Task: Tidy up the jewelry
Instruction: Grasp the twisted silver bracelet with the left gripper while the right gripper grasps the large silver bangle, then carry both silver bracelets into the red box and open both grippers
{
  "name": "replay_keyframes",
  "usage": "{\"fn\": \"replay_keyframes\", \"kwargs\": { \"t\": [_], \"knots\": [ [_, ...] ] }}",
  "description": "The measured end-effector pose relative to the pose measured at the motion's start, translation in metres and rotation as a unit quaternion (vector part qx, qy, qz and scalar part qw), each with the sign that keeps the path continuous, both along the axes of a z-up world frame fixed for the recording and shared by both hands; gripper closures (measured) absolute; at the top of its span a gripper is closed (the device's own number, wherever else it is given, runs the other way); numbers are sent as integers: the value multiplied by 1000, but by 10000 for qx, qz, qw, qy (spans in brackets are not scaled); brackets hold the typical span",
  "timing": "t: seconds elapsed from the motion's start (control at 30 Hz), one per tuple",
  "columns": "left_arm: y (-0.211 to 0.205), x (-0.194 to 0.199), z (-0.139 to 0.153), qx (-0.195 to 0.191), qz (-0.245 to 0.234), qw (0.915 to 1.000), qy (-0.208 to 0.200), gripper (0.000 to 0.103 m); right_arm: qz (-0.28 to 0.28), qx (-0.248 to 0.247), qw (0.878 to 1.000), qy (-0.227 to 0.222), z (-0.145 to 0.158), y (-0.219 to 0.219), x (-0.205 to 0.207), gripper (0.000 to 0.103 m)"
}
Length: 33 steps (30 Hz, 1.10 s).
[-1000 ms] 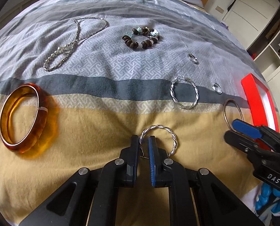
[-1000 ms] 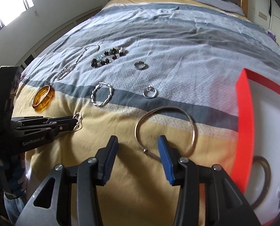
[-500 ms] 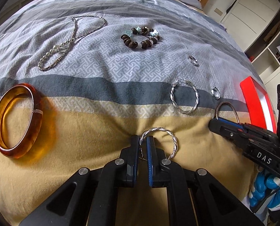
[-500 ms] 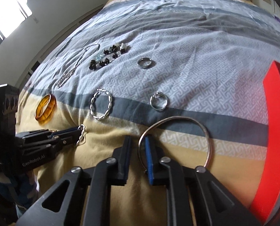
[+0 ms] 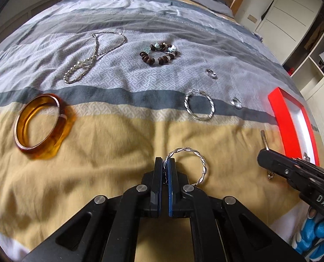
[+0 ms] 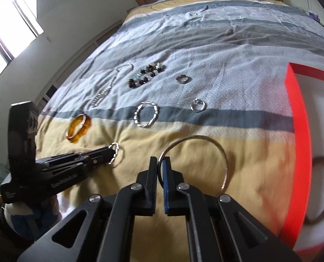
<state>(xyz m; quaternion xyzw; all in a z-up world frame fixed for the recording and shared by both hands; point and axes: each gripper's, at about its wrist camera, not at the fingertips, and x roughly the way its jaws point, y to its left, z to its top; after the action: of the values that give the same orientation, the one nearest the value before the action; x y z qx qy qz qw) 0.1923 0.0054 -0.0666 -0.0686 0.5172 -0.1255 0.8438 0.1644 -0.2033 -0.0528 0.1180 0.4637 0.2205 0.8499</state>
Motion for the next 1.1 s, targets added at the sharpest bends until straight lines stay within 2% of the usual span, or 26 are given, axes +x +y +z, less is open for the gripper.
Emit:
{"fn": "replay_keyframes", "kwargs": {
  "t": [0.47,0.7,1.1],
  "knots": [
    [0,-55,48,152,-45,9989,-450,100,-253,549,9974,-383,47,-15,-67,100],
    [-3,-86,69,148,-121,9979,-618,100,-313,655,9952,-649,68,-23,-100,100],
    [-56,-117,102,220,-663,9931,-942,100,-795,700,9891,-1024,90,-75,-144,100]
  ]
}}
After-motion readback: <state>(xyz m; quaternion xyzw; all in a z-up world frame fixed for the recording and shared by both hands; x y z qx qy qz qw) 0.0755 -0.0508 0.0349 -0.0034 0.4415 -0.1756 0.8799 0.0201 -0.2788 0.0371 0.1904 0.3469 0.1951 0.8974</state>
